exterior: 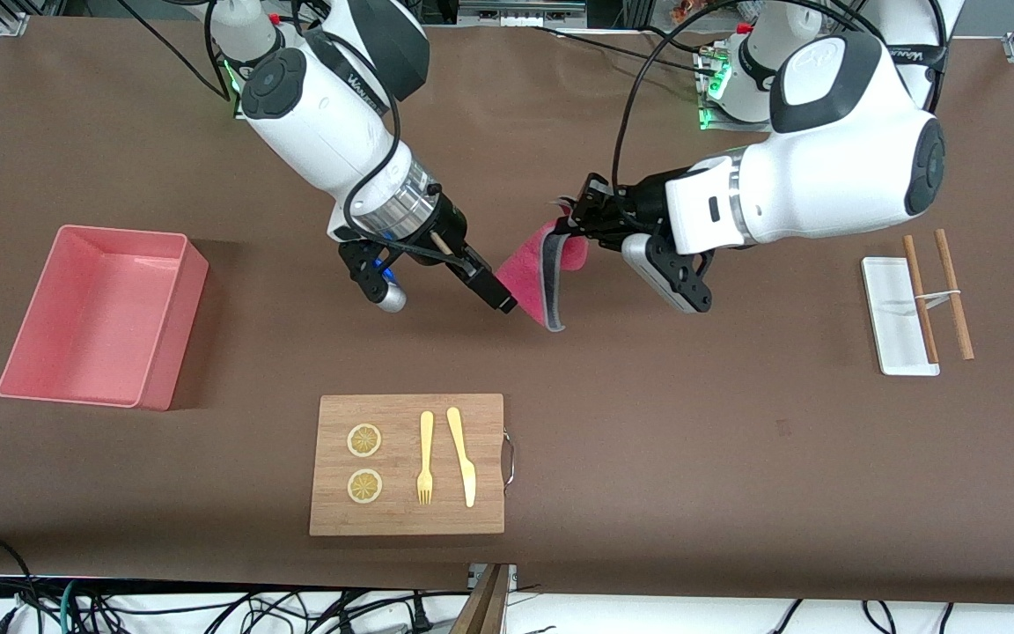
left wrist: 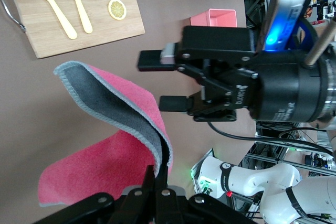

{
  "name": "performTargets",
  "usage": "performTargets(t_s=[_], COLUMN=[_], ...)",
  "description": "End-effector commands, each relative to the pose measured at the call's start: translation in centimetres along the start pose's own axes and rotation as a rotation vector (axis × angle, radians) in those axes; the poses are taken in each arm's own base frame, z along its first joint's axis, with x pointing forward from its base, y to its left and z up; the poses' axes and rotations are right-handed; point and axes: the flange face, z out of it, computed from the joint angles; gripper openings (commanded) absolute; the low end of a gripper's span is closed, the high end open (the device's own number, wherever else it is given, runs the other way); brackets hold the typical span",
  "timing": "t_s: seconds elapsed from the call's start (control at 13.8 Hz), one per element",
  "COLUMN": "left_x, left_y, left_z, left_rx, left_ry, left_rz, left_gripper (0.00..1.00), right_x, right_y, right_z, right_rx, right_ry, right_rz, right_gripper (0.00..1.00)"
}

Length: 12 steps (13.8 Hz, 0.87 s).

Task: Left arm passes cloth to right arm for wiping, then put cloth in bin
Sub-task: 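Grasp the cloth with the right gripper while the left gripper releases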

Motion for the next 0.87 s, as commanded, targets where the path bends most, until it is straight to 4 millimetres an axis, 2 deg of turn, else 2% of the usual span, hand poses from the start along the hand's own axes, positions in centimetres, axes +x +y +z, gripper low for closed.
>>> performTargets(t_s=[0.0,0.07,0.14,0.22,0.29,0.43,0.51,0.8], left_x=[0.4,0.5,0.5,0.6,0.6,0.7,0.7,0.8], left_y=[0.9,2.0,3.4,3.6,3.5,3.3,3.3,3.0], left_z=[0.0,0.8,1.9,2.2,2.4,2.3,2.2,2.1], left_rx=[-0.045,-0.068,-0.08,-0.077,-0.074,-0.073,-0.073,-0.072], left_ry=[0.014,0.034,0.057,0.075,0.072,0.073,0.075,0.076], left_rz=[-0.001,0.007,0.018,0.02,0.023,0.024,0.023,0.024], left_gripper=[0.0,0.0,0.0,0.0,0.0,0.0,0.0,0.0], right_x=[-0.7,-0.8,-0.9,-0.8,-0.8,-0.7,-0.4,1.4], right_y=[-0.7,-0.6,-0.6,-0.6,-0.6,-0.6,-0.7,-0.8], right_z=[1.0,1.4,1.4,1.4,1.5,1.4,1.2,0.3], right_rx=[0.023,0.025,0.024,0.025,0.024,0.025,0.027,0.035], right_ry=[-0.003,-0.005,-0.005,-0.004,-0.006,-0.005,-0.001,0.015], right_rz=[0.005,0.005,0.003,0.003,0.001,-0.003,-0.003,0.008], right_gripper=[1.0,1.0,0.91,0.66,0.36,0.07,0.0,0.0])
